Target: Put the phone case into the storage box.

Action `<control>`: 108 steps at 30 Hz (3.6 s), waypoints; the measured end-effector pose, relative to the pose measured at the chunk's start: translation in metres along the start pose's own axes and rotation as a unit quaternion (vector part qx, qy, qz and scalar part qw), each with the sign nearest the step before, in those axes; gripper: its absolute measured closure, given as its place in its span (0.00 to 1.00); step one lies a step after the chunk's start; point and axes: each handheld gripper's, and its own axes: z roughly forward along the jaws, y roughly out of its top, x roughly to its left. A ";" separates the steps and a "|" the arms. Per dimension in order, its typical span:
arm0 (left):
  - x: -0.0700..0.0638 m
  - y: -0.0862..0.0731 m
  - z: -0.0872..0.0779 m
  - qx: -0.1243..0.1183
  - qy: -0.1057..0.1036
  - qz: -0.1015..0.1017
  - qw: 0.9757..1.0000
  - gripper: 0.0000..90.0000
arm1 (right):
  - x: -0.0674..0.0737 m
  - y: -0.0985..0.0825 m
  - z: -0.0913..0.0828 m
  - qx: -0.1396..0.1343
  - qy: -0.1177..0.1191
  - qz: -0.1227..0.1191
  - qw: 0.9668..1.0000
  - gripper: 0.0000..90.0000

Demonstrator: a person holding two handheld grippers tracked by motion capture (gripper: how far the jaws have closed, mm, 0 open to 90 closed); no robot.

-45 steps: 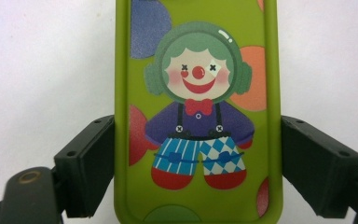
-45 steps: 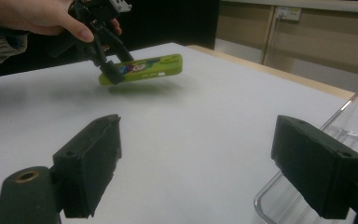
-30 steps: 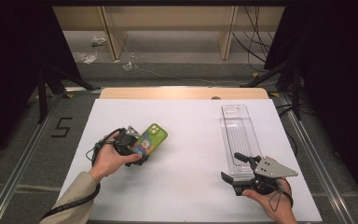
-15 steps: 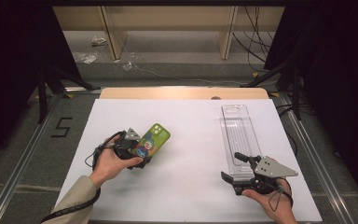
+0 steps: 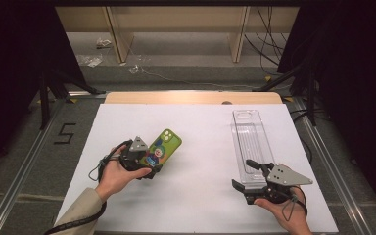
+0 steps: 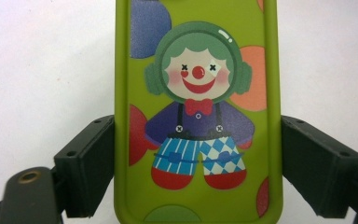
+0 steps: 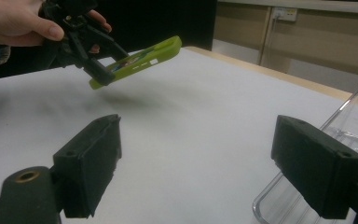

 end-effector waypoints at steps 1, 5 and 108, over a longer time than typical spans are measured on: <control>-0.001 0.000 0.000 -0.003 0.000 0.000 1.000 0.18 | 0.000 0.000 0.000 0.000 0.001 0.000 1.000 0.19; -0.005 -0.001 0.000 -0.015 -0.005 0.003 1.000 0.18 | 0.001 0.000 0.001 0.000 0.002 0.000 1.000 0.19; -0.095 0.007 0.007 -0.073 -0.068 0.081 0.992 0.18 | 0.014 0.048 0.099 0.010 0.018 0.040 0.999 0.21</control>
